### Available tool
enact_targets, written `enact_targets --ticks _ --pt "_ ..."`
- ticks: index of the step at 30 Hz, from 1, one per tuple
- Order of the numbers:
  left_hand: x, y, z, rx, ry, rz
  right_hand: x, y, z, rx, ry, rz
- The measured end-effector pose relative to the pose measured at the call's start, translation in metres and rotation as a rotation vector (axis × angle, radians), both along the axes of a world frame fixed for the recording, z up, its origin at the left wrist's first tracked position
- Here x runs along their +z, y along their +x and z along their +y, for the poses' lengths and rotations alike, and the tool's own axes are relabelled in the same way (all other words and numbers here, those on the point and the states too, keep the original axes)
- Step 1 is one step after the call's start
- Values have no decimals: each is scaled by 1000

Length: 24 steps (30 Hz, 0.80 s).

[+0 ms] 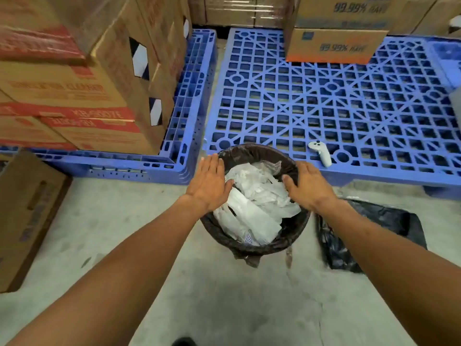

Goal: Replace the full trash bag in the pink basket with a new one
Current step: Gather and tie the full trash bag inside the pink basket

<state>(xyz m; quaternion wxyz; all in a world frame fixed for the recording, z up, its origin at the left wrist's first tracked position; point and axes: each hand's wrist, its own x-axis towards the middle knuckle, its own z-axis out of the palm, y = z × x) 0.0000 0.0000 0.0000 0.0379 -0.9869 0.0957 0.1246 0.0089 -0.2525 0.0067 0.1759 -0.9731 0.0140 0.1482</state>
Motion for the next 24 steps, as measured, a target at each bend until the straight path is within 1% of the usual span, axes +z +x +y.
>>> enact_targets --ticks 1,6,11,15,18,20,24 --pt "-12 5 0 -3 16 -31 -13 3 1 1 0 -39" --pt "-71 29 1 -12 -49 -152 -73 24 3 -8 -76 -165" --pt "-108 49 4 38 -101 -283 -105 36 -3 -100 -103 -403" --pt "-112 50 3 25 -145 -368 -112 40 -7 -165 -77 -422" --pt "-115 50 2 -5 -209 -467 -115 37 -9 -129 -71 -431" --pt "-115 52 6 43 -258 -503 -113 35 -8 -98 -102 -432" --pt "-110 54 13 158 -358 -537 -106 32 -8 -128 -122 -430"
